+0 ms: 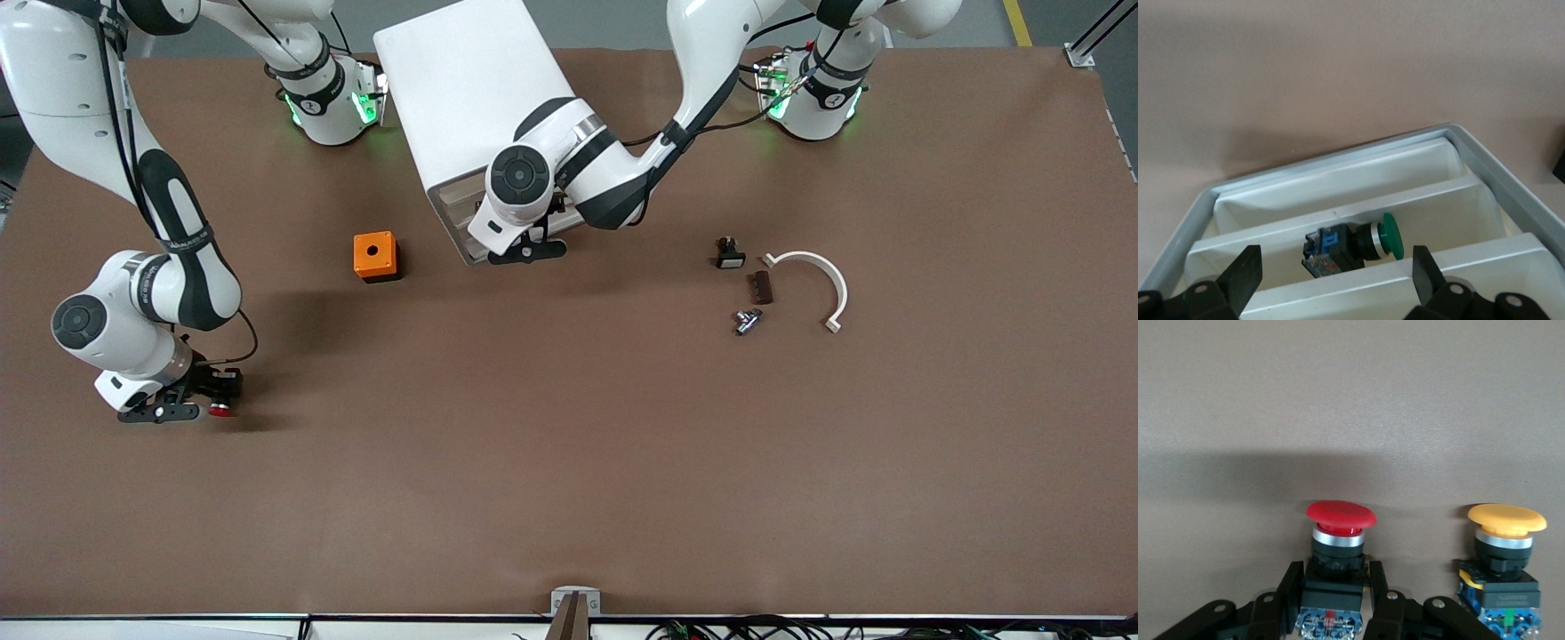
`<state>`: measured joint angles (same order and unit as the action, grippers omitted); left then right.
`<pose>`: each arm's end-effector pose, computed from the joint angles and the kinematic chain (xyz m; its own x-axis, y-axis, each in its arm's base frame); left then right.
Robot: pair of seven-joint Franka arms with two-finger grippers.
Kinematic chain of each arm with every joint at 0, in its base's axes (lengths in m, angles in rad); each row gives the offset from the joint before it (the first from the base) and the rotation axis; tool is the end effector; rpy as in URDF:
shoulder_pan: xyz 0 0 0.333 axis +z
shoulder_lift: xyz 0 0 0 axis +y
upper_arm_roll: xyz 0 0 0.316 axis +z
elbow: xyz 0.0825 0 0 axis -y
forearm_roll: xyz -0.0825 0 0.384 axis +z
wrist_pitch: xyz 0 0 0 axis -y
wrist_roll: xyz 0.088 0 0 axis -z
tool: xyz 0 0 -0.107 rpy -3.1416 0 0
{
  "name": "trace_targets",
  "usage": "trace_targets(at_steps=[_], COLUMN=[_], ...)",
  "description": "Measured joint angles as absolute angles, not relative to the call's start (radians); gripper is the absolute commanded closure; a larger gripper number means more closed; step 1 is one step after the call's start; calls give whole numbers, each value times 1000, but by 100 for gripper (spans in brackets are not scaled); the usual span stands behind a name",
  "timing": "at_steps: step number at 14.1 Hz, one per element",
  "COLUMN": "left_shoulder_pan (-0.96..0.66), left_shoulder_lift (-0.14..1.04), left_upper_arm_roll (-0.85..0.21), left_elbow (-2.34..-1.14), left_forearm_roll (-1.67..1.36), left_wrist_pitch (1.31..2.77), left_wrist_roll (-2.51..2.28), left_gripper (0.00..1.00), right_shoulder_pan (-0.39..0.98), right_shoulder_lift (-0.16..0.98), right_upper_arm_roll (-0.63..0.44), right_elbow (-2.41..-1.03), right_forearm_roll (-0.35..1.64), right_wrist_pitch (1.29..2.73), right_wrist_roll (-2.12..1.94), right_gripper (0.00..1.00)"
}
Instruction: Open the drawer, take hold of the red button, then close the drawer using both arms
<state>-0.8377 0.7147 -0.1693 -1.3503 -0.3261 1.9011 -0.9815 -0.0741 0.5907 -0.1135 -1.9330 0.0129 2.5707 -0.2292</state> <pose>0.3859 -0.6062 0.2994 0.8998 0.1114 -0.4218 0.1519 -0.9863 0.0635 0.6171 -0.1148 0.1837 0.9979 0.0527 0.0366 0.0503 -0.9966 0.0656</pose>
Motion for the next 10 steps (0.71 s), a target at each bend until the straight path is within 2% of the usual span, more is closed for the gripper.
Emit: trace_targets(at_steps=[1, 2, 3, 6, 10], left_shoulder_pan=[-837, -836, -834, -786, -580], left_shoulder_lift=[715, 715, 715, 714, 666], left_upper_arm_roll=[-169, -169, -169, -160, -152], left_elbow=[-1352, -1354, -1355, -1352, -1333], left_forearm_roll=[-335, -342, -346, -347, -282], left_wrist_pitch=[1901, 1901, 1901, 1902, 1859], left_wrist_roll=[-982, -985, -990, -1010, -1000], left_gripper=[0, 0, 0, 0, 0], right_shoulder_pan=[-71, -65, -59, -51, -51], right_shoulder_lift=[591, 591, 591, 591, 586], right_upper_arm_roll=[-111, -109, -109, -108, -109], right_elbow=[-1933, -1933, -1933, -1934, -1927], right_forearm_roll=[13, 13, 13, 13, 12], right_wrist_pitch=[2569, 2568, 2567, 2561, 2520], right_wrist_roll=[-217, -201, -185, -170, -259], right_gripper=[89, 54, 1, 0, 0])
